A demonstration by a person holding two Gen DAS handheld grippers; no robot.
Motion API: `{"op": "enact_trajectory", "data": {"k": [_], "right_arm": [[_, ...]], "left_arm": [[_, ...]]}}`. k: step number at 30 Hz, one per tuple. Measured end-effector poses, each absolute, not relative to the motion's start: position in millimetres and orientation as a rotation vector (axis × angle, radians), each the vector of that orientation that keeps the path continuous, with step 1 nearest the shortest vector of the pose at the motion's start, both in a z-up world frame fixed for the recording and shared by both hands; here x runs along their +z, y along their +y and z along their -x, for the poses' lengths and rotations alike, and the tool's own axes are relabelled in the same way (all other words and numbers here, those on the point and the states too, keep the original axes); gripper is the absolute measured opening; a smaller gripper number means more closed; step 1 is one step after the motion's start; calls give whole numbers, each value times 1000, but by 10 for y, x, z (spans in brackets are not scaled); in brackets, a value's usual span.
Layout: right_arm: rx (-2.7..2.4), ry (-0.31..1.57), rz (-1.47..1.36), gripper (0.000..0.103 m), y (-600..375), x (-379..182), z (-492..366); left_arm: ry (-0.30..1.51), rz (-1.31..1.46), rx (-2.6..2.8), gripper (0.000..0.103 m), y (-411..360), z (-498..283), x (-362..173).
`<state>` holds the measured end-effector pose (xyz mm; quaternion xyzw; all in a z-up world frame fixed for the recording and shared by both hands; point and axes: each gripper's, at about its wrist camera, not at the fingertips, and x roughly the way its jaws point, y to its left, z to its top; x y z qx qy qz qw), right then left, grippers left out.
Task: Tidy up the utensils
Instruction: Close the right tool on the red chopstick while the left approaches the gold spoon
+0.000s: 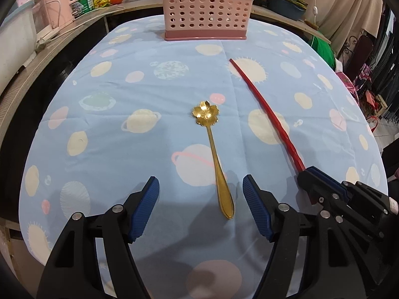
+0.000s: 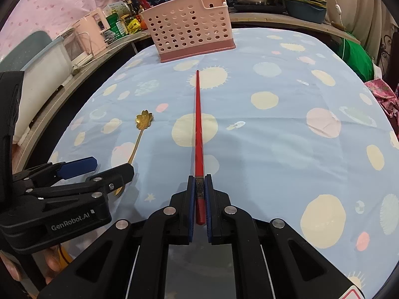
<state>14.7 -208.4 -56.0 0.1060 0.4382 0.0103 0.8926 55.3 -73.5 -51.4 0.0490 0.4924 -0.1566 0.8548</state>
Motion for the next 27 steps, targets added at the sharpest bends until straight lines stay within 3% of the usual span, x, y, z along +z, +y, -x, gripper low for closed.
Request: {"op": "enact_trajectory", "data": {"k": [7,10,15,27], "right_arm": [[28,913,-224,7,-2080,-585,-149],[29,914,-225,7,-2073,-589,-154],[32,914,-225,7,-2060,-583,-153],[46,890,-236,7,-2061,-459,-163]], "left_arm": [[1042,-120,-341,53,-750,-510,-545],[1039,-121,-347,42,-748,-501,-538],[1046,-113,-369,10,-735,-500,-533],[1021,-86,-373,10,-658,-522,-342]]}}
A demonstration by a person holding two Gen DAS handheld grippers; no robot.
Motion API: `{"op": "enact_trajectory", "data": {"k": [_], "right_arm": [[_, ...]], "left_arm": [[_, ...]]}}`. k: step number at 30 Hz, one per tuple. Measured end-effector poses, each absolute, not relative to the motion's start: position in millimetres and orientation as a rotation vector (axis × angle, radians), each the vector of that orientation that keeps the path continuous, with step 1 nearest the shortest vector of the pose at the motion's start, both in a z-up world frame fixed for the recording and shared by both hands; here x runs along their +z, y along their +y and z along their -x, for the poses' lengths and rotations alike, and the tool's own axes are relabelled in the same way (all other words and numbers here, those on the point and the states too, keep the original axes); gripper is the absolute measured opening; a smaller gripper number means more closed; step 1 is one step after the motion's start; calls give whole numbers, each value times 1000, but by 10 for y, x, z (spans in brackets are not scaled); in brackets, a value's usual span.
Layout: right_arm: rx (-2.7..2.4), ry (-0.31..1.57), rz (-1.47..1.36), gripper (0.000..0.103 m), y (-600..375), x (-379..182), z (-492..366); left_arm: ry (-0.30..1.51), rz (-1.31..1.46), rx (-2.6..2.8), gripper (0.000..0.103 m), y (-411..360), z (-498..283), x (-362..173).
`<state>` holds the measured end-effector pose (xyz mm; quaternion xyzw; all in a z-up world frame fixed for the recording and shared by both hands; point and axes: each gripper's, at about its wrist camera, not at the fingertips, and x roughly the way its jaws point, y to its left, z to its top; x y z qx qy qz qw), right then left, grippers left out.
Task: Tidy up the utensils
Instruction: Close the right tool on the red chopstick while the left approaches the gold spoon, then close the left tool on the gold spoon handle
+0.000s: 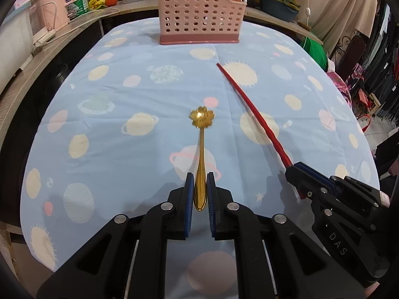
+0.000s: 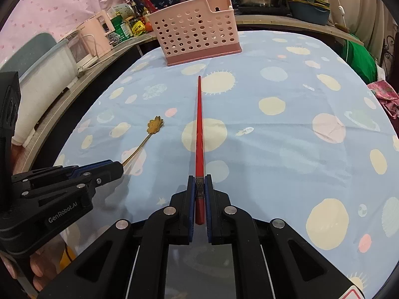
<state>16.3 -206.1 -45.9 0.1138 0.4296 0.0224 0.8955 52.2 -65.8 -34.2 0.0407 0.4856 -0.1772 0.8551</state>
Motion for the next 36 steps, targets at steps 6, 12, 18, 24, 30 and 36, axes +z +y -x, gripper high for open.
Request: {"op": "enact_trajectory", "data": {"k": [6,12,18,24,30,36], "right_arm": [[50,850,-252,7,-2128,-277,-192],[53,804,-264,7,-2204,-66,-271],[51,804,-268,7,-2229,-73,-275],[55,838,-278,7,-2188,-203,-219],[53,851,-280,7,-2165,-253,-205],[53,856,-279,7,-2157,-271,-209]], "left_arm": [[973,-59,-364,1,-569,-592,-98],[936,-52,-345,1,-503,-716,76],[929,-34,-329,4,-373,-719,79],[964,-62,-336,42,-322,-619,-269],[1010,-53,-331,41,-278,-650,-531],[1004,-78,-349,34,-321,-599,-557]]}}
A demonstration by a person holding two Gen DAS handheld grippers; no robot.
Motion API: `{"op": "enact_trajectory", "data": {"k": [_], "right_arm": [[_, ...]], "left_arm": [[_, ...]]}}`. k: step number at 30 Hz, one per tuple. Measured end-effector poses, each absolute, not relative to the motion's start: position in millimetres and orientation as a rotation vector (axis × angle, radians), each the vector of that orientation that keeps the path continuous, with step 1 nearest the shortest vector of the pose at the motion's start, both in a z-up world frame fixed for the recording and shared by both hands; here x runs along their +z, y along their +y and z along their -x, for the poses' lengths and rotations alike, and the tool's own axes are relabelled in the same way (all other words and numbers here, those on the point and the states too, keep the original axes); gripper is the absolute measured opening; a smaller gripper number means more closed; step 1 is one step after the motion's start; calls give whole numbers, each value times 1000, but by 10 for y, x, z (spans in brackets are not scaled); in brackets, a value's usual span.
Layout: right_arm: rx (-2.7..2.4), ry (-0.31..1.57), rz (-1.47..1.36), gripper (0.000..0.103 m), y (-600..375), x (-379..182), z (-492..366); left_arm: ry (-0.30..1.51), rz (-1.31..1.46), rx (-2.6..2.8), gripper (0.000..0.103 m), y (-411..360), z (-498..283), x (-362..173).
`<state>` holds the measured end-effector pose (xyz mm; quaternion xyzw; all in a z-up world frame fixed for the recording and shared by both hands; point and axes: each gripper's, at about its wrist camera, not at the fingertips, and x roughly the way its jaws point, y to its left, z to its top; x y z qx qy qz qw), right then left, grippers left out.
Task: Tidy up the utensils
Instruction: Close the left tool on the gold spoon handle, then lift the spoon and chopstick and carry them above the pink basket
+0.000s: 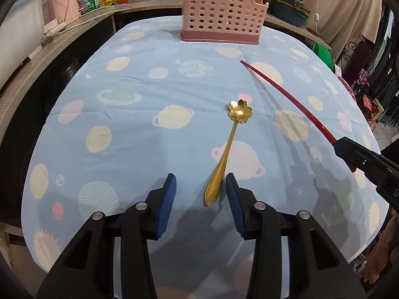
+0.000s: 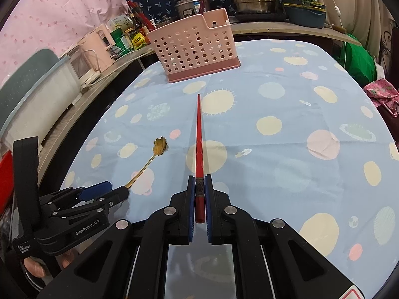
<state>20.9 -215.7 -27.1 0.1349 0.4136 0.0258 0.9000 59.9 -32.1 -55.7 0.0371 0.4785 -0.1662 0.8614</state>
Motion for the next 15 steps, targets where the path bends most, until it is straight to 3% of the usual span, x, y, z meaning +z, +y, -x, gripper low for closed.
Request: {"op": "enact_trajectory", "data": {"k": [6,15], "right_arm": [[55,862,-280,7,-2133,-299,-212],[61,823,-282,7,-2163,-152,-185]], "left_arm": [[1007,-93,-372,12,-390,-570,-555],[980,-57,-378,9,-344,-538,-268]]}}
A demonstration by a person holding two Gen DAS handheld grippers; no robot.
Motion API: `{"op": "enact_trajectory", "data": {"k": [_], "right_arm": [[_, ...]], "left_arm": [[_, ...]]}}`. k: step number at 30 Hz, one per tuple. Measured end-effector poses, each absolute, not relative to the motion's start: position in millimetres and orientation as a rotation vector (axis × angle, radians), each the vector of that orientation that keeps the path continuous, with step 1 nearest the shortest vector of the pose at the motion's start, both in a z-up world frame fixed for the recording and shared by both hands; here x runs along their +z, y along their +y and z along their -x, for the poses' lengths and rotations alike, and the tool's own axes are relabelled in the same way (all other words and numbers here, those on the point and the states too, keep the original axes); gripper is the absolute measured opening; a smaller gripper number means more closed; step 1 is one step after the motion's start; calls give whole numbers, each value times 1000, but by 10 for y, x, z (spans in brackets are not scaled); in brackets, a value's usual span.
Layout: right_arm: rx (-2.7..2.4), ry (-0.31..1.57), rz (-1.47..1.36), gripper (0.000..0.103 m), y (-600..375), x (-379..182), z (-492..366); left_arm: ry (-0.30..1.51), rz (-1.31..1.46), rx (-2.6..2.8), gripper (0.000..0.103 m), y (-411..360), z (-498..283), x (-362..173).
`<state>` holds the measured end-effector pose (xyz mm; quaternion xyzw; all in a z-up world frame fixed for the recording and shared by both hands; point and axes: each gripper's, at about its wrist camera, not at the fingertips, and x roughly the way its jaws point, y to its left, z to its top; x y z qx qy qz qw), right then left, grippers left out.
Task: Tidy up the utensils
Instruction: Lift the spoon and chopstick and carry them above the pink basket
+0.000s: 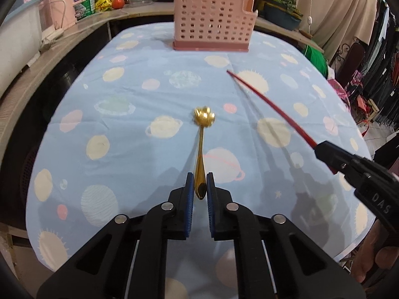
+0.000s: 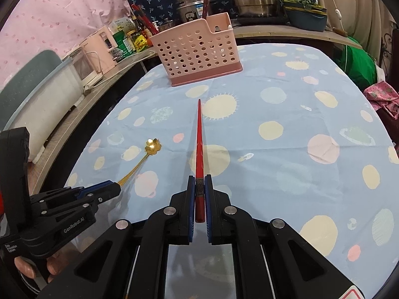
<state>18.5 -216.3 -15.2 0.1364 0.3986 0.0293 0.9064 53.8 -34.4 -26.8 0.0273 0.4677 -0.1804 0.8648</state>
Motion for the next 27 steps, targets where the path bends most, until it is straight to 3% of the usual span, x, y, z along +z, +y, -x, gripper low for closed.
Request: {"op": "enact_trajectory", "data": {"k": [4,6,27], "right_arm": [[67,782,-290,7,-2194,9,-183],[71,763,-300,7,-2220,89,-199],[66,573,-303,7,-2468,913,-751]], "left_arm": [[934,-31,-375,7,-310,-584,-14],[916,-22,-372,1,-301,-630,96],[773,-22,-361,1,-439,-1174,955]]}}
